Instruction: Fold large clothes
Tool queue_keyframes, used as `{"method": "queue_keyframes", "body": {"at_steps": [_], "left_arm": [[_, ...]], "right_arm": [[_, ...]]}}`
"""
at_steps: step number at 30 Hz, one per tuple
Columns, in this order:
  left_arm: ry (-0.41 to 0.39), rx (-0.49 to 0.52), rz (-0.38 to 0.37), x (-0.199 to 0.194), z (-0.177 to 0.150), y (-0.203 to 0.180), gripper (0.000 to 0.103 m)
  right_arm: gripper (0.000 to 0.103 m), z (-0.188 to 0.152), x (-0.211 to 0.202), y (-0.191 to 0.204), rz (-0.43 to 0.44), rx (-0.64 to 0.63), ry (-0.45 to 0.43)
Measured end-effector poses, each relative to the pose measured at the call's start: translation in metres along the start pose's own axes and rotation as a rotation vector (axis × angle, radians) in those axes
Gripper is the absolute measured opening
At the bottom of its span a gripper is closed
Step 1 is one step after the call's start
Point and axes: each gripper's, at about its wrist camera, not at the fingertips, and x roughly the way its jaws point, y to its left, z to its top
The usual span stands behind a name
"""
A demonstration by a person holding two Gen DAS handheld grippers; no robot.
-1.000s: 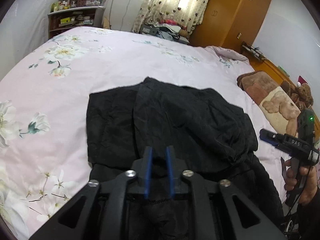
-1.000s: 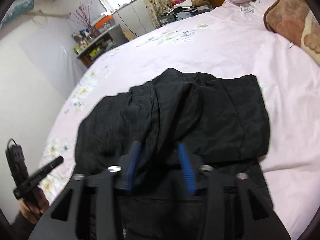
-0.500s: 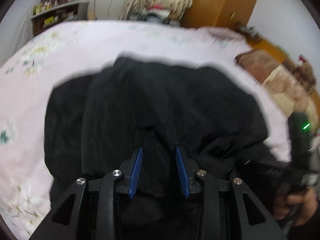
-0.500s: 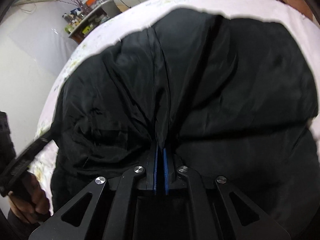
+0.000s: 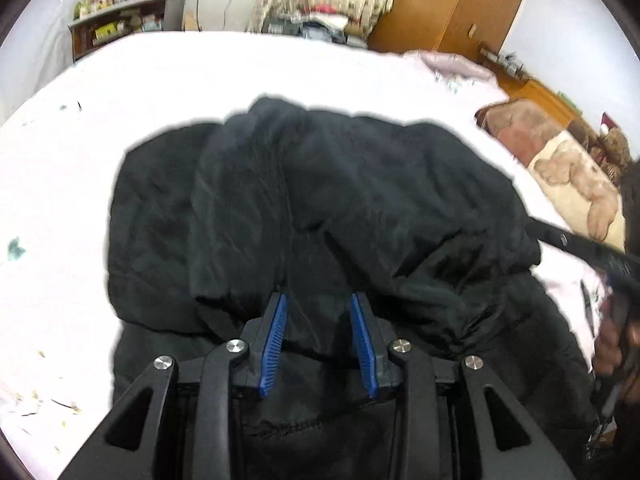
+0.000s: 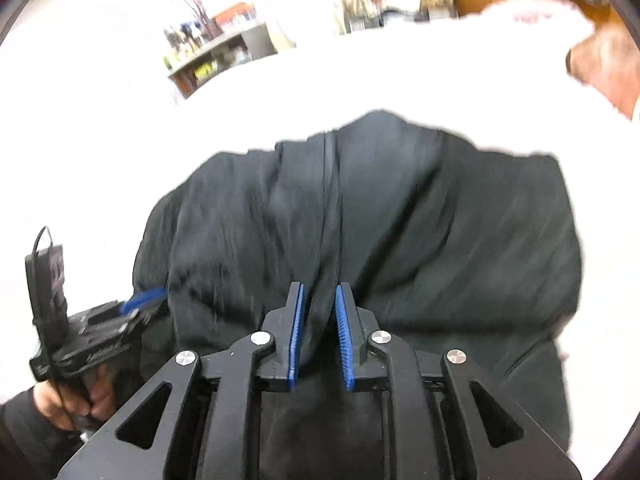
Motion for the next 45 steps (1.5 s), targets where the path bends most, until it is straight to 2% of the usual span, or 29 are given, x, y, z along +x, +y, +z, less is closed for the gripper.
{"method": "queue_keyframes", "body": {"at_steps": [3, 5, 7, 9, 11, 13, 19, 23, 25, 27, 30, 32, 35, 37, 39, 42, 45], "left_arm": [[-0.08, -0.008, -0.003, -0.015, 0.024, 0.0, 0.036], [-0.126, -0.003, 0.029, -0.008, 0.047, 0.002, 0.04], [-0.135, 0.0, 0.065, 0.012, 0.064, 0.009, 0.04], [-0.102, -0.003, 0.118, 0.038, 0.069, 0.018, 0.04], [-0.06, -0.033, 0.129, 0.061, 0.062, 0.034, 0.039], [-0.058, -0.038, 0.113, 0.073, 0.049, 0.044, 0.038], [-0.099, 0.006, 0.149, 0.082, 0.034, 0.035, 0.037], [-0.081, 0.013, 0.152, 0.075, 0.043, 0.03, 0.037], [-0.071, 0.026, 0.152, 0.059, 0.05, 0.025, 0.036], [-0.111, 0.033, 0.122, 0.035, 0.052, 0.019, 0.036], [-0.171, 0.052, 0.065, 0.002, 0.04, 0.009, 0.036], [-0.157, 0.05, 0.039, -0.002, 0.027, 0.004, 0.036], [-0.069, 0.031, 0.051, 0.018, 0.001, 0.006, 0.036], [-0.059, 0.056, 0.073, 0.028, -0.012, 0.005, 0.036], [-0.038, 0.055, 0.089, 0.034, -0.016, 0.005, 0.036], [-0.027, 0.048, 0.099, 0.04, -0.014, 0.003, 0.036], [-0.031, 0.045, 0.105, 0.045, -0.016, 0.003, 0.036]], "right_arm": [[0.017, 0.027, 0.0, -0.004, -0.048, -0.019, -0.048], [0.018, 0.043, 0.01, -0.008, -0.069, -0.02, -0.061], [0.017, 0.057, 0.026, -0.011, -0.094, -0.025, -0.067], [0.017, 0.062, 0.044, -0.017, -0.127, -0.019, -0.046], [0.017, 0.057, 0.063, -0.028, -0.164, -0.007, -0.009], [0.017, 0.043, 0.082, -0.037, -0.18, -0.005, 0.025], [0.015, 0.015, 0.09, -0.047, -0.184, 0.004, 0.0], [0.014, 0.025, 0.094, -0.054, -0.167, 0.032, -0.001], [0.015, 0.034, 0.079, -0.051, -0.162, 0.038, 0.008], [0.017, 0.043, 0.054, -0.043, -0.157, 0.035, -0.04], [0.017, 0.043, 0.014, -0.021, -0.084, 0.038, -0.126], [0.017, 0.033, 0.006, 0.002, -0.043, -0.007, -0.137], [0.017, 0.007, 0.029, 0.026, -0.037, -0.076, -0.047], [0.017, -0.012, 0.052, 0.031, -0.049, -0.091, 0.016], [0.017, -0.023, 0.065, 0.027, -0.071, -0.103, 0.041], [0.015, -0.025, 0.079, 0.017, -0.069, -0.05, 0.072], [0.015, -0.027, 0.086, 0.013, -0.084, -0.046, 0.072]]}}
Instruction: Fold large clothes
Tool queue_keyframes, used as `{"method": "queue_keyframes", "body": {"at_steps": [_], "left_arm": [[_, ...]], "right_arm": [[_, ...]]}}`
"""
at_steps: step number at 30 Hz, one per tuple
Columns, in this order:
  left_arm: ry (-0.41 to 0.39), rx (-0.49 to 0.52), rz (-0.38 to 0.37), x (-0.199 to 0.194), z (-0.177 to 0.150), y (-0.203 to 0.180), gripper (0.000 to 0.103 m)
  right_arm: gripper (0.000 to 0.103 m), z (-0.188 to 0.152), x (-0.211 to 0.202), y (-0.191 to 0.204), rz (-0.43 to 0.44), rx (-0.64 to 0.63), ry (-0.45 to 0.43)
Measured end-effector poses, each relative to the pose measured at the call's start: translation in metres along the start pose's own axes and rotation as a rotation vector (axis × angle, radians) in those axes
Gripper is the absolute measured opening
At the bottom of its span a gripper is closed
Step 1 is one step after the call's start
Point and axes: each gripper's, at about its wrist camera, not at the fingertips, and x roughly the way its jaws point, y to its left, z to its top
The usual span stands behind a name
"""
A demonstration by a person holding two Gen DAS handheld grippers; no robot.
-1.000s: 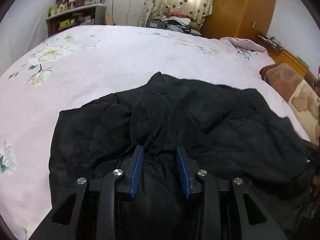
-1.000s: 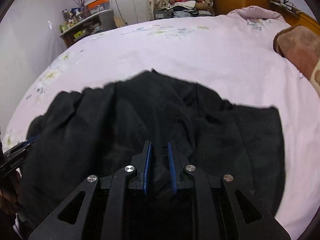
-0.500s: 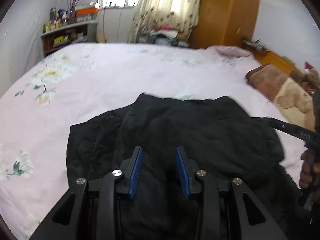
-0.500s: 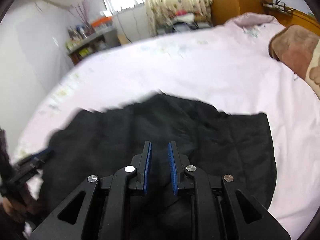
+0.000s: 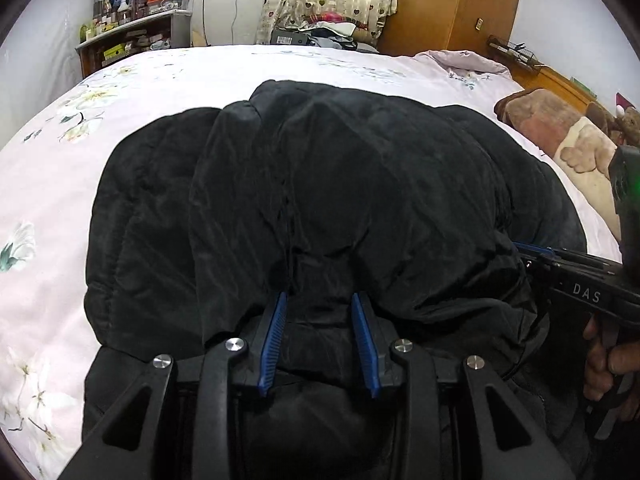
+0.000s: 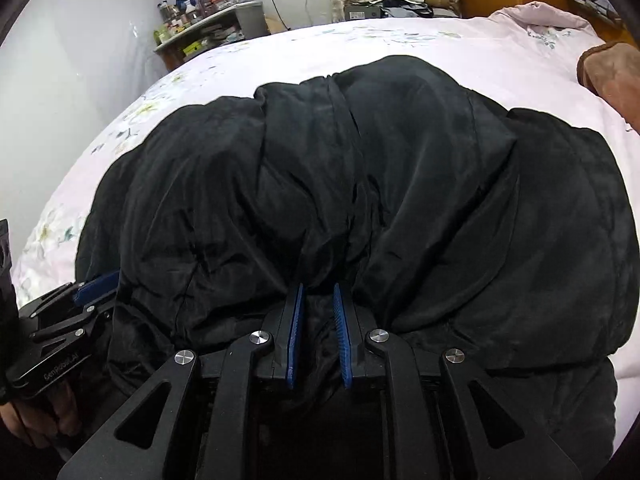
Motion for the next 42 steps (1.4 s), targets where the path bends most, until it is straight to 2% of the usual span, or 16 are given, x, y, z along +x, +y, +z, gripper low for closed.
{"method": "queue_keyframes", "body": {"at_steps": [6, 8, 11, 14, 16, 18, 23, 25, 28, 31, 33, 36, 42], "left_arm": [[0.039, 0.007, -0.006, -0.022, 0.008, -0.003, 0.036], [0.036, 0.031, -0.008, -0.033, 0.013, -0.005, 0.036], [-0.021, 0.022, -0.011, -0.048, 0.022, 0.0, 0.036], [-0.021, -0.008, 0.022, -0.036, 0.024, 0.012, 0.036], [0.011, -0.043, 0.011, -0.018, 0.018, 0.023, 0.036], [0.004, -0.048, 0.0, -0.015, 0.013, 0.026, 0.036], [-0.017, -0.048, 0.0, -0.038, 0.017, 0.022, 0.036], [-0.046, -0.045, -0.02, -0.056, 0.016, 0.016, 0.036], [-0.053, -0.045, -0.092, -0.07, 0.009, 0.001, 0.036], [-0.017, -0.009, -0.121, -0.058, 0.0, -0.017, 0.036], [0.039, -0.013, -0.129, -0.04, -0.008, -0.021, 0.036], [0.108, -0.015, -0.092, -0.011, -0.018, -0.017, 0.036], [0.107, -0.031, -0.093, 0.0, -0.025, -0.011, 0.036]], "right_arm": [[0.016, 0.002, -0.029, -0.001, 0.001, 0.011, -0.003], [0.017, 0.013, -0.056, -0.004, -0.002, -0.001, -0.089], [0.017, 0.029, -0.068, -0.021, -0.028, 0.004, -0.138], [0.017, 0.035, -0.05, -0.046, -0.098, 0.027, -0.087], [0.017, 0.032, -0.029, -0.065, -0.064, 0.06, -0.02], [0.017, 0.029, -0.024, -0.063, -0.051, 0.052, -0.019], [0.018, 0.028, -0.047, -0.042, -0.131, 0.02, -0.042], [0.018, 0.024, -0.059, -0.031, -0.122, -0.007, -0.072], [0.018, 0.015, -0.075, -0.004, -0.074, -0.033, -0.099], [0.018, -0.001, -0.07, 0.02, -0.007, -0.056, -0.066], [0.018, -0.013, -0.055, 0.033, -0.015, -0.094, -0.018], [0.018, -0.023, -0.027, 0.031, -0.029, -0.097, 0.042], [0.018, -0.023, -0.009, 0.023, -0.013, -0.061, 0.058]]}}
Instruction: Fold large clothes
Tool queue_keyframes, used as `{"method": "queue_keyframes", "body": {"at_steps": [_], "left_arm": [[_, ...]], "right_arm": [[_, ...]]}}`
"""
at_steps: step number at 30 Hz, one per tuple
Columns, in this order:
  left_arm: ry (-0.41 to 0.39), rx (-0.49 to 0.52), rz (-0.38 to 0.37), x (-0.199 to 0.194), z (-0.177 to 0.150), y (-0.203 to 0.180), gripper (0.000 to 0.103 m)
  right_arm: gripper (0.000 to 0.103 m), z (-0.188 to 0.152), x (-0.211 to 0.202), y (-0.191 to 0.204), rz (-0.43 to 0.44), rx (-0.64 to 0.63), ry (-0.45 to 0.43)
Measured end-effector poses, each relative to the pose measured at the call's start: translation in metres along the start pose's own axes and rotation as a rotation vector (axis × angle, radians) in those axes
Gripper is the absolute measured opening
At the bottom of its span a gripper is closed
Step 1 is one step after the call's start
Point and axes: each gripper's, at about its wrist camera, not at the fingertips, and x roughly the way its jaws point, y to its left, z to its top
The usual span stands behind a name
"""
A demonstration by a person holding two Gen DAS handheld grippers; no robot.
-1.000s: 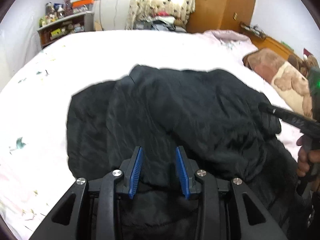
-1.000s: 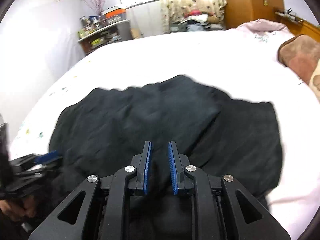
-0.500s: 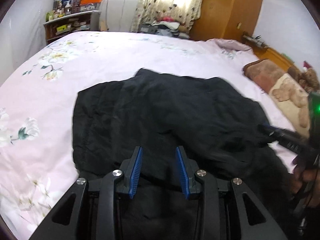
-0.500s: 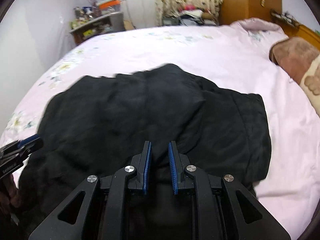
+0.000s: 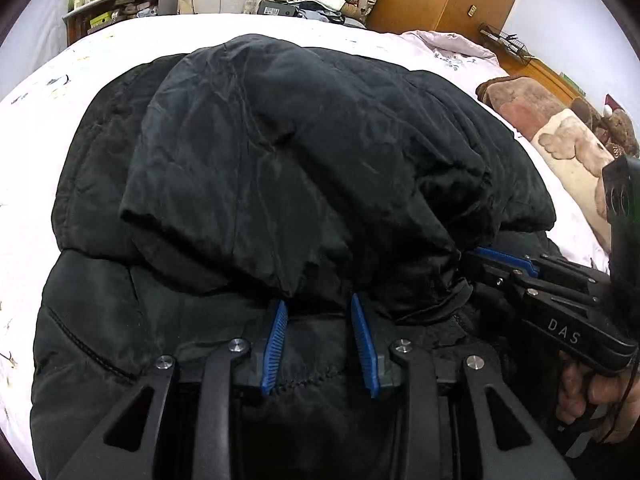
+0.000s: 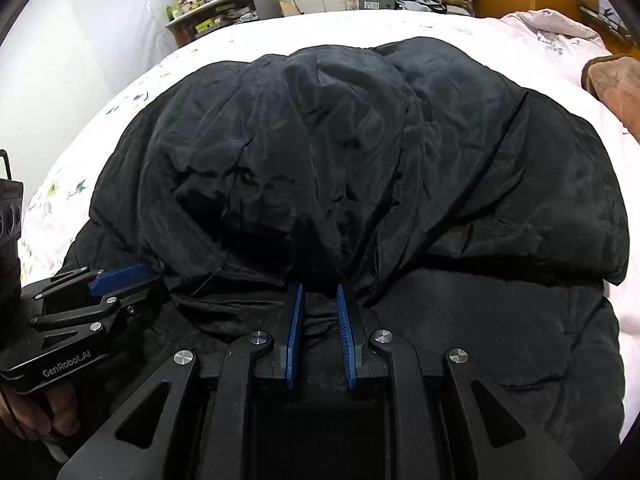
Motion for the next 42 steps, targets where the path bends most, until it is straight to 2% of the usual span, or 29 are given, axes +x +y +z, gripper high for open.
{"method": "queue_keyframes", "body": {"at_steps": [5, 11, 17, 23, 25, 27, 28, 29, 33, 37, 42], "left_arm": [[-0.014, 0.03, 0.028, 0.006, -0.004, -0.009, 0.036], [-0.014, 0.032, 0.028, 0.006, -0.004, -0.016, 0.036], [-0.017, 0.035, 0.019, -0.019, 0.0, -0.017, 0.036], [-0.038, 0.004, 0.05, -0.038, 0.002, -0.005, 0.036], [-0.045, -0.01, 0.048, -0.047, 0.0, 0.0, 0.036], [-0.054, -0.009, 0.054, -0.058, -0.006, 0.003, 0.036], [-0.056, -0.012, 0.054, -0.064, -0.01, 0.003, 0.036], [-0.058, -0.015, 0.054, -0.069, -0.014, 0.001, 0.036], [-0.072, -0.018, 0.067, -0.095, -0.031, -0.001, 0.037], [-0.084, -0.023, 0.078, -0.119, -0.054, -0.002, 0.044], [-0.084, -0.046, 0.085, -0.146, -0.079, 0.003, 0.044]], "right_arm": [[0.018, 0.0, 0.008, -0.002, 0.0, -0.006, -0.009], [0.018, 0.003, 0.013, -0.003, 0.002, -0.009, -0.025], [0.018, -0.006, 0.007, -0.004, 0.001, -0.019, -0.029], [0.018, -0.008, 0.004, 0.009, -0.021, -0.036, -0.021], [0.019, -0.01, -0.007, 0.013, -0.04, -0.046, -0.02], [0.028, -0.017, -0.023, 0.015, -0.052, -0.04, -0.029], [0.038, -0.021, -0.032, 0.016, -0.052, -0.035, -0.035], [0.04, -0.024, -0.038, 0.016, -0.05, -0.032, -0.039], [0.041, -0.048, -0.081, 0.018, -0.067, -0.022, -0.062], [0.041, -0.072, -0.119, 0.019, -0.09, -0.015, -0.08], [0.041, -0.098, -0.155, 0.01, -0.129, -0.008, -0.08]]}}
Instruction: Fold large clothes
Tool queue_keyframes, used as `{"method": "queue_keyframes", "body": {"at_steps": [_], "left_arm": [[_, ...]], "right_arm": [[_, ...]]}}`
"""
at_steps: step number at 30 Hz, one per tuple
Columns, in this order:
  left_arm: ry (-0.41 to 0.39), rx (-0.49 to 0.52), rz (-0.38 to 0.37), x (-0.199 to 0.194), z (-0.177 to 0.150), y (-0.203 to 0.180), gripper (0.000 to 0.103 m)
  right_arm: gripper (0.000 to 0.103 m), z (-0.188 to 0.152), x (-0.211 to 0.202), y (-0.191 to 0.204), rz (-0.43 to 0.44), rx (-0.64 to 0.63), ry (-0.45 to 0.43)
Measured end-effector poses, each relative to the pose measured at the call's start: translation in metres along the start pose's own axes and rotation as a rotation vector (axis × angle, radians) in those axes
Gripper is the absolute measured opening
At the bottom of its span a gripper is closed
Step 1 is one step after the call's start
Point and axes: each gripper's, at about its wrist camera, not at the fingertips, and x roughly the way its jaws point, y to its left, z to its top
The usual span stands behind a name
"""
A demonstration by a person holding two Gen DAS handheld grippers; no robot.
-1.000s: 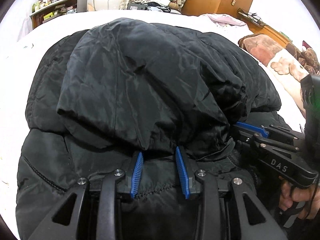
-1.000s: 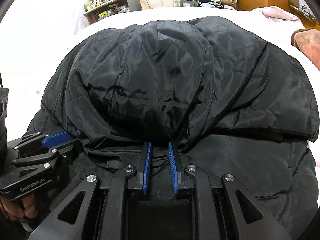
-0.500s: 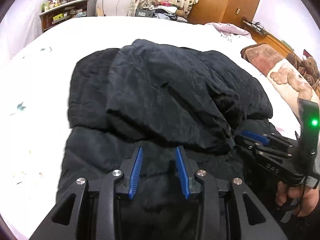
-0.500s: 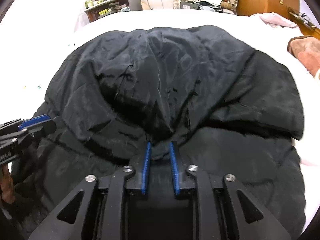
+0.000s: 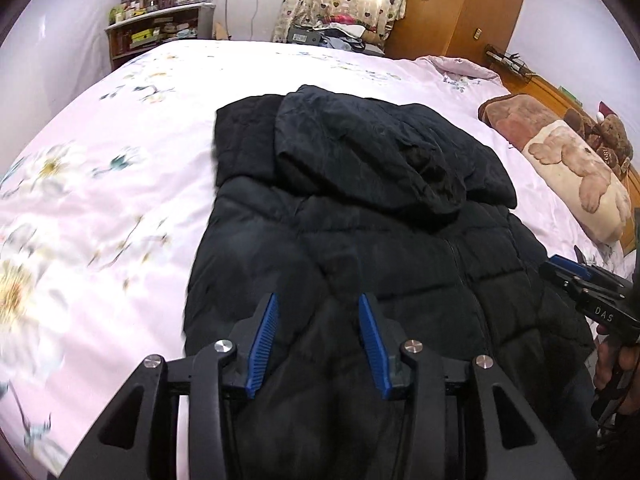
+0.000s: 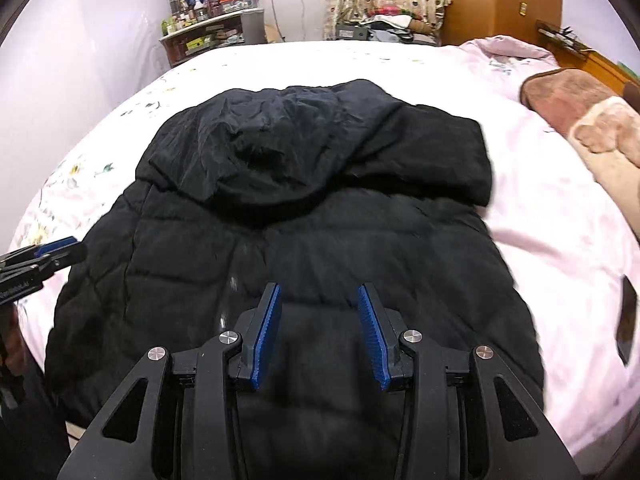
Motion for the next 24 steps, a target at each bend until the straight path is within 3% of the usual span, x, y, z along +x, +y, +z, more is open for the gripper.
{"method": "queue_keyframes", "body": {"at_steps": [15, 18, 24], "left_arm": [[-0.012, -0.047, 0.054, -0.044, -0.055, 0.024, 0.053], [-0.005, -0.062, 0.067, -0.045, -0.064, 0.031, 0.054], [0.028, -0.082, 0.079, -0.036, -0.078, 0.039, 0.055]], "right_arm": [[0.042, -0.049, -0.054, -0.03, -0.056, 0.086, -0.013], [0.052, -0.056, -0.058, -0.046, -0.064, 0.129, -0.007], [0.053, -0.067, -0.06, -0.075, -0.093, 0.198, -0.001]]}}
